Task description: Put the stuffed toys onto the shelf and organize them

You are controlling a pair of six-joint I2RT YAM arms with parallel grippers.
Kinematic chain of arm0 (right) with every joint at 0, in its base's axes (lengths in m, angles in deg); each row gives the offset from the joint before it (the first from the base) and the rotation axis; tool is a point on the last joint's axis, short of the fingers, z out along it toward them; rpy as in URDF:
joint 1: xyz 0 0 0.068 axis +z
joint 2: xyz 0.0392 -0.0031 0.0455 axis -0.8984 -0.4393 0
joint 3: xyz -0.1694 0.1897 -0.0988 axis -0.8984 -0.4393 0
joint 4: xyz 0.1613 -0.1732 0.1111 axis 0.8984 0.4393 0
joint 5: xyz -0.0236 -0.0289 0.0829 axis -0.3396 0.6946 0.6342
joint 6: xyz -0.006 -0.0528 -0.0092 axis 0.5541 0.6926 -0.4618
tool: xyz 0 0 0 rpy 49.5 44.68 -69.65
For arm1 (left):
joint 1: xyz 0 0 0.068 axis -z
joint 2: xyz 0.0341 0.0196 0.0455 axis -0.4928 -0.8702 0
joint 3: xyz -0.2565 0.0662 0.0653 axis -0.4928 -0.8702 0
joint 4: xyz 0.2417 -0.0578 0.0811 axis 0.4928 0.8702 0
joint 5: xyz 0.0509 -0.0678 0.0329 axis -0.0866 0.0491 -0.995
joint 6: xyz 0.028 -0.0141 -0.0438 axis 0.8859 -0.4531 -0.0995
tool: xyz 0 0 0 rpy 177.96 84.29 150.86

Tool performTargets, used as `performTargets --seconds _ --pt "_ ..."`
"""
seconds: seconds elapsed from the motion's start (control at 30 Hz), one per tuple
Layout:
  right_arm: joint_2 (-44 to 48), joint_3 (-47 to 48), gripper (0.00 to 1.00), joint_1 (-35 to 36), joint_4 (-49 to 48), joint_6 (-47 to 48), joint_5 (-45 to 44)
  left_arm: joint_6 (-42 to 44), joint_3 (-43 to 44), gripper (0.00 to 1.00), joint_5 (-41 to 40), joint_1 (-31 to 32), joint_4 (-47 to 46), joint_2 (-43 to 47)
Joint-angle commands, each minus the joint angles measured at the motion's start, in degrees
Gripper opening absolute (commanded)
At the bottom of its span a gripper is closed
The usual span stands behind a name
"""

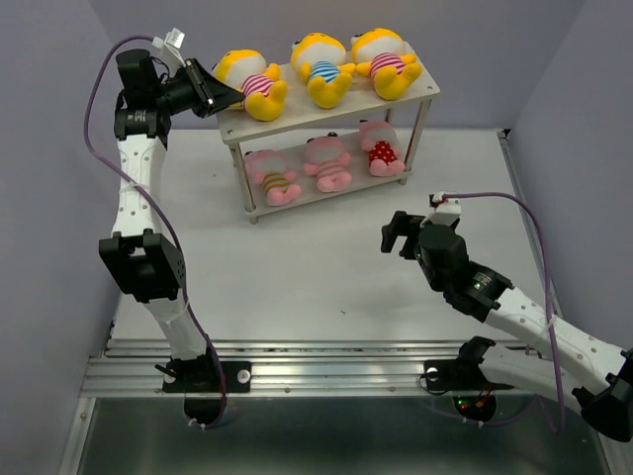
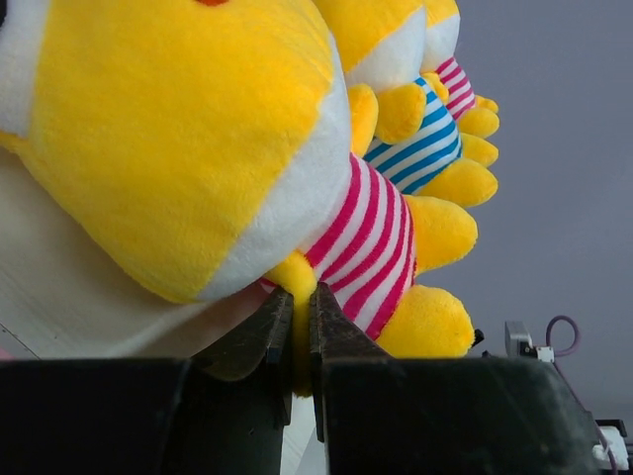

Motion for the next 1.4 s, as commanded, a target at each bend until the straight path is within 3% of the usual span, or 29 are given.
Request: performTargets --seconds 0.0,0.37,0.63,0.73,0.83,0.97,1.13,1.17,1.2,1.37 --pt "0.49 2.30 1.00 -0.26 -3.38 -0.48 0.44 3.05 4.45 0.00 3.19 -0.30 1.37 -0.05" --pt "0.31 2.30 1.00 -0.26 -3.82 -0.40 0.79 3.92 8.93 0.00 5.13 -2.50 4.35 -1.98" --pt "0.14 2.03 1.00 -0.26 -4.26 -0.57 1.32 6.82 11.22 0.17 5.22 -2.50 7.70 -3.39" --pt "0.14 2.03 1.00 -0.26 -4.61 -0.57 1.84 6.83 11.75 0.38 4.95 -2.59 7.87 -3.39" --pt "0.14 2.04 1.00 -0.26 -4.70 -0.66 2.28 6.92 12.54 0.48 3.99 -2.68 8.49 -3.38" --pt "0.40 1.95 1.00 -0.26 -4.78 -0.75 2.46 6.83 12.89 0.53 3.63 -2.77 8.58 -2.77" --pt "0.75 1.77 1.00 -0.26 -5.05 -0.57 3.07 6.56 12.98 0.73 2.93 -3.12 8.49 -1.89" --pt "0.75 1.77 1.00 -0.26 -4.96 -0.66 3.08 6.56 12.89 0.80 2.76 -3.12 8.49 -1.63" --pt "0.84 1.77 1.00 -0.26 -4.96 -0.57 3.16 6.22 12.98 0.99 2.58 -3.12 8.40 -1.45" --pt "1.36 1.68 1.00 -0.26 -5.05 -0.57 3.25 6.39 13.51 0.99 1.26 -3.12 8.84 0.12"
